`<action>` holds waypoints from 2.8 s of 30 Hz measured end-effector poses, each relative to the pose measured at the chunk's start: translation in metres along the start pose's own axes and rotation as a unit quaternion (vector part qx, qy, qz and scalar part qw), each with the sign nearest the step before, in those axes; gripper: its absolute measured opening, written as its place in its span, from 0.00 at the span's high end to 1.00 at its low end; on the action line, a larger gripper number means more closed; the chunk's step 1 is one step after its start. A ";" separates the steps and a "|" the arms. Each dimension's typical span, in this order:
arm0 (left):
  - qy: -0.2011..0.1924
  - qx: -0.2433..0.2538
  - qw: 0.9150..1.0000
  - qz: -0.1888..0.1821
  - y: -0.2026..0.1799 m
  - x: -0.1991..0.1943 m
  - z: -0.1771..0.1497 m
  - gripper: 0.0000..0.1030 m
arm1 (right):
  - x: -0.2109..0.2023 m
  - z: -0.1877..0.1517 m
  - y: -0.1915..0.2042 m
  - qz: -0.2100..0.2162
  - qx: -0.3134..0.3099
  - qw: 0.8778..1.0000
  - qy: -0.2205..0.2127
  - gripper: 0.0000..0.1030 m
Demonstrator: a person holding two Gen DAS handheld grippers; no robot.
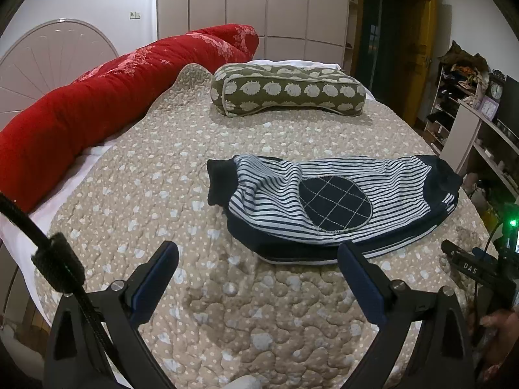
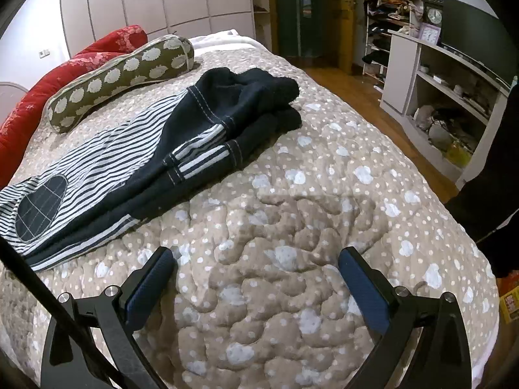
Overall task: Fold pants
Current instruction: 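Move both grippers toward the pants lying on the quilt, then grasp the pants edge with the left gripper while the right gripper grasps beside it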
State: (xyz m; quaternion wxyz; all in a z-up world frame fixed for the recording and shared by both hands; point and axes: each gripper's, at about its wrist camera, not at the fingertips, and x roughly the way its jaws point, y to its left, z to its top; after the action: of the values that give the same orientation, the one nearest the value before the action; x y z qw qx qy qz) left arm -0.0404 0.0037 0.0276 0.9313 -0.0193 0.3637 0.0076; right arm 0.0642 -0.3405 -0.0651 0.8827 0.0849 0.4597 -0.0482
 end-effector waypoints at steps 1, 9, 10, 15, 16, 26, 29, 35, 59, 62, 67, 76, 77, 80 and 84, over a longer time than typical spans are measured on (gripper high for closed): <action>0.000 0.001 1.000 0.001 -0.001 0.001 0.000 0.05 | -0.001 -0.001 0.000 -0.001 0.000 1.000 -0.004 0.01; 0.005 0.006 1.000 0.002 -0.005 0.002 -0.003 0.05 | -0.003 -0.009 0.002 -0.008 0.000 1.000 -0.029 0.01; 0.006 0.007 1.000 0.002 -0.005 0.002 -0.004 0.05 | -0.004 -0.010 0.002 -0.009 0.000 0.999 -0.031 0.01; 0.010 0.010 1.000 0.001 -0.010 -0.001 -0.006 0.05 | -0.006 -0.012 0.001 -0.011 -0.001 0.999 -0.037 0.01; 0.008 0.013 1.000 0.001 -0.011 -0.003 -0.007 0.05 | -0.006 -0.013 0.001 -0.012 -0.002 0.999 -0.038 0.01; 0.016 0.024 1.000 0.002 -0.020 0.000 -0.010 0.05 | -0.010 -0.020 0.004 -0.024 -0.009 0.998 -0.053 0.01; 0.018 0.028 0.999 0.003 -0.023 0.000 -0.011 0.05 | -0.012 -0.022 0.004 -0.025 -0.011 0.998 -0.058 0.01; 0.019 0.032 0.999 0.001 -0.027 0.000 -0.012 0.05 | -0.012 -0.022 0.004 -0.025 -0.010 0.998 -0.058 0.01; 0.052 0.121 0.991 -0.031 -0.102 0.013 -0.011 0.05 | -0.029 -0.042 -0.001 -0.002 -0.040 0.996 -0.077 0.01; 0.049 0.142 0.988 -0.034 -0.121 0.009 -0.014 0.05 | -0.030 -0.044 -0.001 0.000 -0.044 0.995 -0.084 0.01; 0.047 0.162 0.985 -0.035 -0.137 0.004 -0.019 0.05 | -0.030 -0.047 -0.003 0.009 -0.046 0.994 -0.094 0.01; 0.022 0.131 0.991 -0.013 -0.109 -0.013 -0.008 0.05 | -0.030 -0.052 -0.002 0.009 -0.043 0.993 -0.109 0.01; 0.020 0.123 0.992 -0.012 -0.102 -0.014 -0.006 0.05 | -0.030 -0.052 -0.002 0.008 -0.043 0.993 -0.109 0.01; 0.014 0.089 0.996 -0.005 -0.076 -0.012 -0.001 0.05 | -0.031 -0.053 -0.001 0.006 -0.044 0.993 -0.111 0.01; 0.017 0.045 0.999 0.013 -0.036 -0.001 0.006 0.05 | -0.032 -0.047 -0.001 0.009 -0.046 0.994 -0.095 0.01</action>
State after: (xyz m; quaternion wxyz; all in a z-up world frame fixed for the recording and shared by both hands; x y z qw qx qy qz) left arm -0.0359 -0.0324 0.0339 0.9248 0.0274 0.3794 0.0027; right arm 0.0078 -0.3316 -0.0658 0.9258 0.0432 0.3745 -0.0270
